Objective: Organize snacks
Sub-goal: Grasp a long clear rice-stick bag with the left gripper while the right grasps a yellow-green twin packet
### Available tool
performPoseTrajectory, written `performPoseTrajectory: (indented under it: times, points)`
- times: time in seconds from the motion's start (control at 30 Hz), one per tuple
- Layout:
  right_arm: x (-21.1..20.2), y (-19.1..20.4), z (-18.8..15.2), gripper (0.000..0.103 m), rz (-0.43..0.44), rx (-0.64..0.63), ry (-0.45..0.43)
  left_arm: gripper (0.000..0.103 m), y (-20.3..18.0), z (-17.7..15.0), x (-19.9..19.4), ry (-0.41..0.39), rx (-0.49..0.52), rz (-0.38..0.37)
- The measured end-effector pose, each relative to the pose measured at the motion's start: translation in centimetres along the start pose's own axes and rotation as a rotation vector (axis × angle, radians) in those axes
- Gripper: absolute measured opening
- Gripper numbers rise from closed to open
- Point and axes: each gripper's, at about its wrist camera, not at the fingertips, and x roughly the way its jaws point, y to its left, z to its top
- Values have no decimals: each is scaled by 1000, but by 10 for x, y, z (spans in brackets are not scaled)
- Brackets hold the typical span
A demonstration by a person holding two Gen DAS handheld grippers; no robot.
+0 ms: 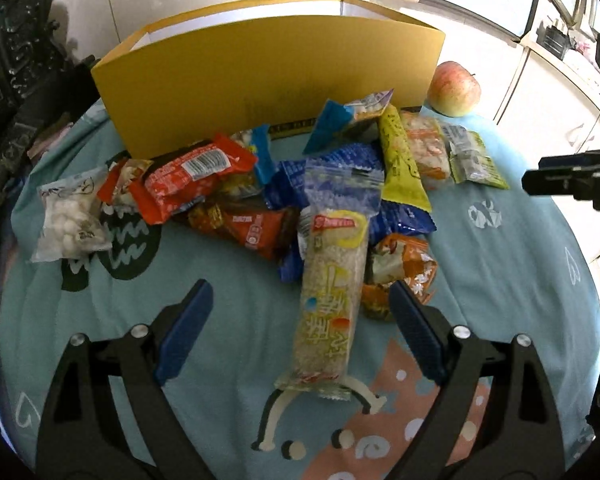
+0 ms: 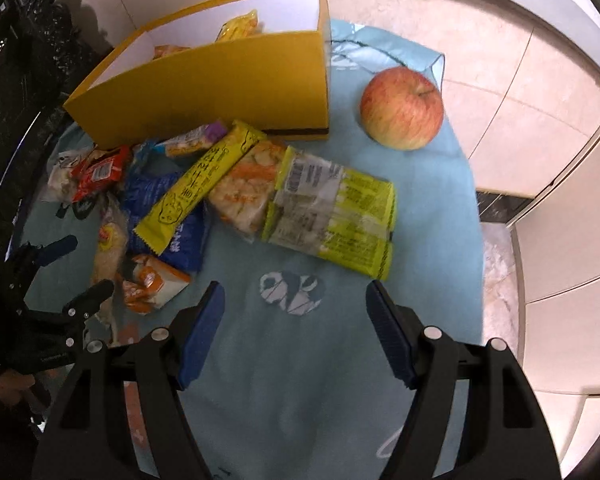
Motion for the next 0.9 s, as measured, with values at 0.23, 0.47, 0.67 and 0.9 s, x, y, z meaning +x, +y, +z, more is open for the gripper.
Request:
performPoseTrajectory:
  times: [0.23,0.47,0.67,0.9]
  points:
    - [24,-4,19,73,-36,-7,6,91,2,0,12,23,0,21]
    - [57,-1,36,74,-42,52,14,91,6,-1,25,27,-16,53]
    - [71,15,40,102,-67,30,-14,95,11,-10,35,40,-1,93]
    - [73,27,27,99,-161,-103,-54,98,18,-15,35,23,-20,82]
